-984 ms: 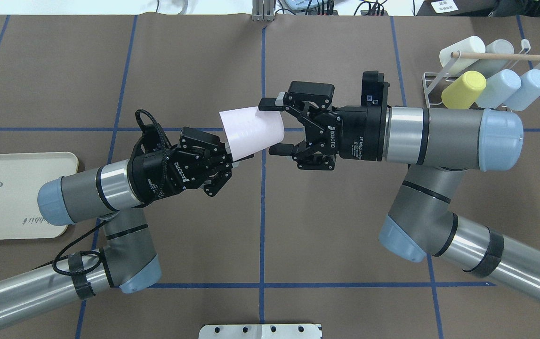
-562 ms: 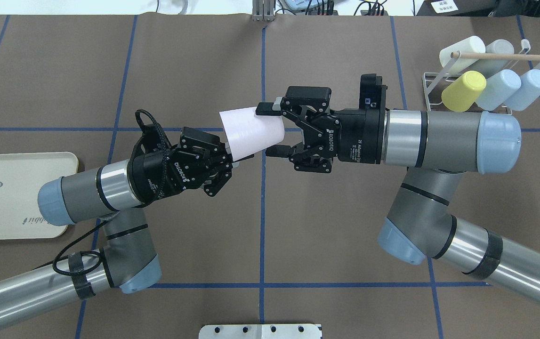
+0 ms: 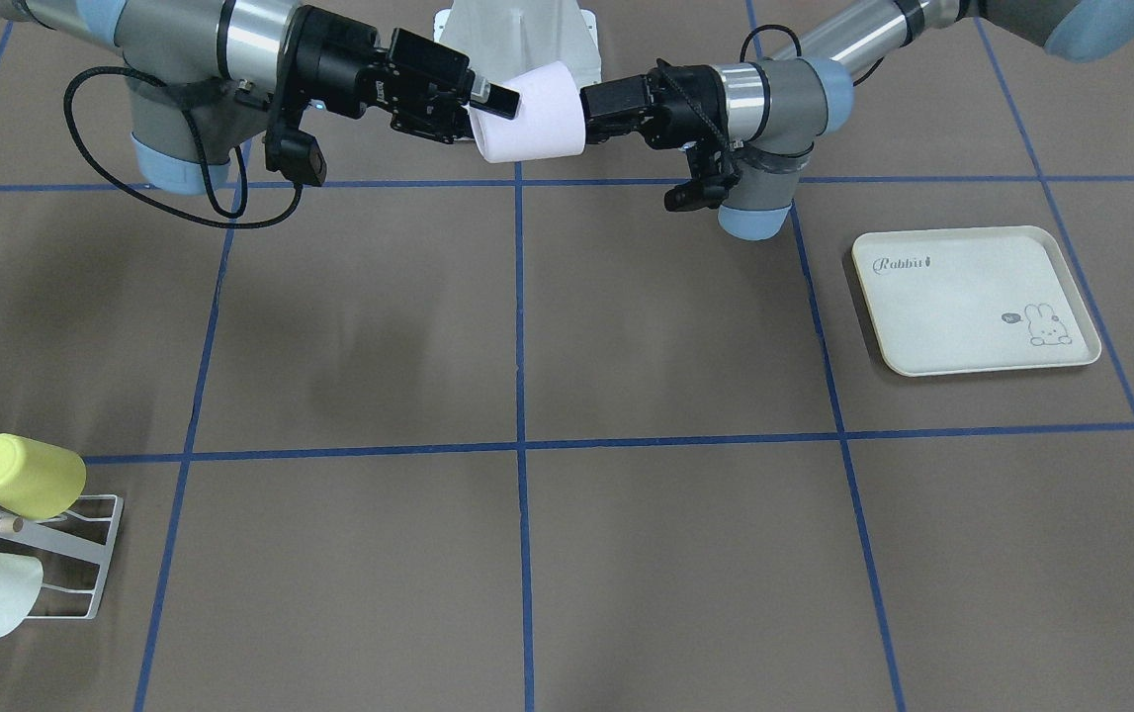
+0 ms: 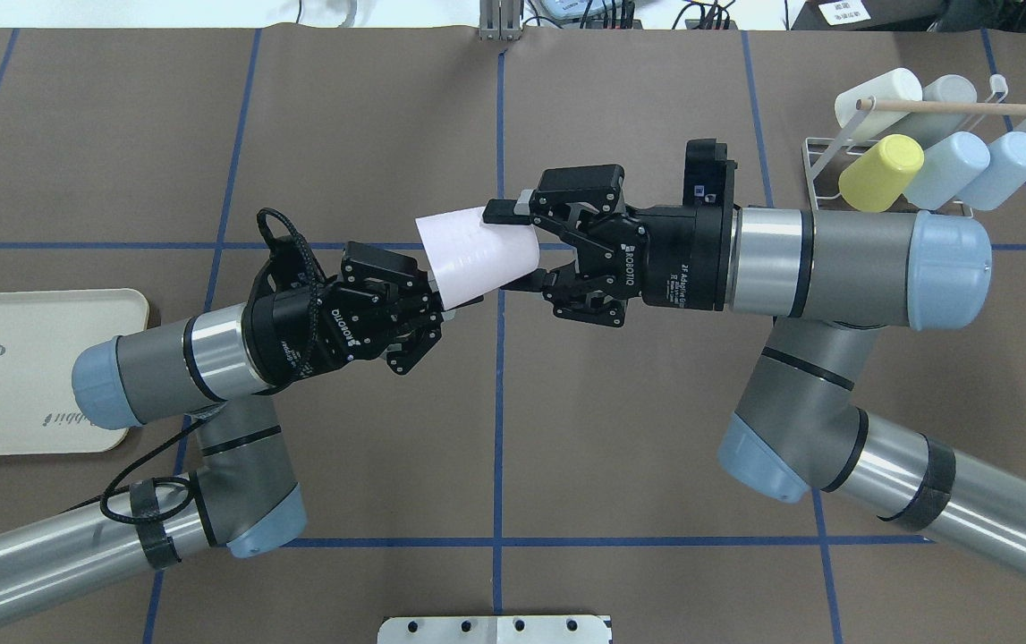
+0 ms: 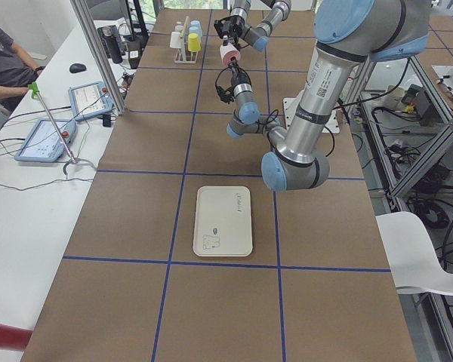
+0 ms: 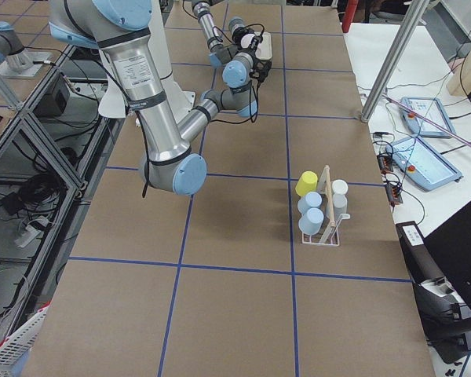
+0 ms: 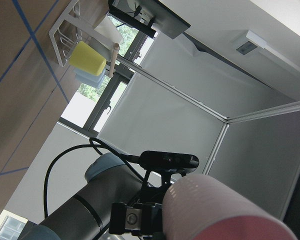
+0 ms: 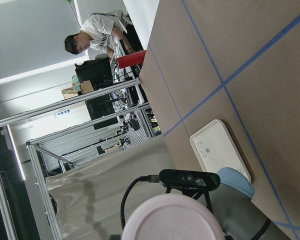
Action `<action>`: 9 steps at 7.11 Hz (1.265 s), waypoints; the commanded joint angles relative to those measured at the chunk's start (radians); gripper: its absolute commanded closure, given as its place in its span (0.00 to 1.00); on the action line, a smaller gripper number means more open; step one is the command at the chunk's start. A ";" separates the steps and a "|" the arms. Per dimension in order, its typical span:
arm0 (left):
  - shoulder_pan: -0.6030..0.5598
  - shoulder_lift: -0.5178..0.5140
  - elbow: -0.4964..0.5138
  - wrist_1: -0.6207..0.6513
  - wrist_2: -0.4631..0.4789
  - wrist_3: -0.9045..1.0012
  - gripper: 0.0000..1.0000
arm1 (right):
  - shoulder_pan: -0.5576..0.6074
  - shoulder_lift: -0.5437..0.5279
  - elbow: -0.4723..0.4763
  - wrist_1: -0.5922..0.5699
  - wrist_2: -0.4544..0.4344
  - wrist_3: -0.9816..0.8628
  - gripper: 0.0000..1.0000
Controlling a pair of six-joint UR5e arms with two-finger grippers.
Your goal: Transfer IKEA cup to right arm and place on rack
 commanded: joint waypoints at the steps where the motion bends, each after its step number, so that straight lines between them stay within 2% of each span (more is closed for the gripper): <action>1: -0.012 0.014 -0.009 -0.006 -0.001 0.004 0.01 | 0.014 -0.002 0.004 0.002 0.001 0.000 0.78; 4: -0.054 0.097 -0.025 -0.007 -0.001 0.089 0.01 | 0.145 -0.052 0.002 -0.008 0.011 -0.009 0.77; 5: -0.098 0.102 -0.020 0.002 -0.001 0.096 0.01 | 0.236 -0.103 -0.010 -0.030 0.045 -0.123 0.77; 6: -0.167 0.125 -0.012 0.011 -0.010 0.096 0.01 | 0.313 -0.140 -0.035 -0.117 0.097 -0.329 0.77; 7: -0.211 0.132 0.029 0.023 -0.012 0.096 0.01 | 0.373 -0.140 -0.109 -0.189 0.119 -0.509 0.77; 9: -0.320 0.131 0.112 0.051 -0.079 0.097 0.01 | 0.523 -0.097 -0.298 -0.205 0.175 -0.703 0.77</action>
